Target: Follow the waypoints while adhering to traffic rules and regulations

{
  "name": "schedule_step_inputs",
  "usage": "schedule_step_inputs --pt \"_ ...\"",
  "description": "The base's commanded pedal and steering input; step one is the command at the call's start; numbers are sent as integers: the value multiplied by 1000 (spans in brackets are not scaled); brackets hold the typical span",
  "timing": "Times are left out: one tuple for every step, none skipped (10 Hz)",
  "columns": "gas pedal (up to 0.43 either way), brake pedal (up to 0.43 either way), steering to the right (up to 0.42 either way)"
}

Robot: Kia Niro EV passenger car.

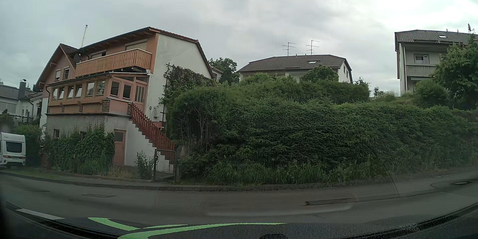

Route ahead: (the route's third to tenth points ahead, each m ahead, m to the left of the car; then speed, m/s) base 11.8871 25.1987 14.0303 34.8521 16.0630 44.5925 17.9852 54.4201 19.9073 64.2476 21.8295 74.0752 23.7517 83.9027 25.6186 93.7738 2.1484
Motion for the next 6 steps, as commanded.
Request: schedule_step_inputs --pt "331 0 -365" --pt "331 0 -401" --pt "331 0 -445" --pt "331 0 -495" --pt "331 0 -554" --pt "331 0 -598"
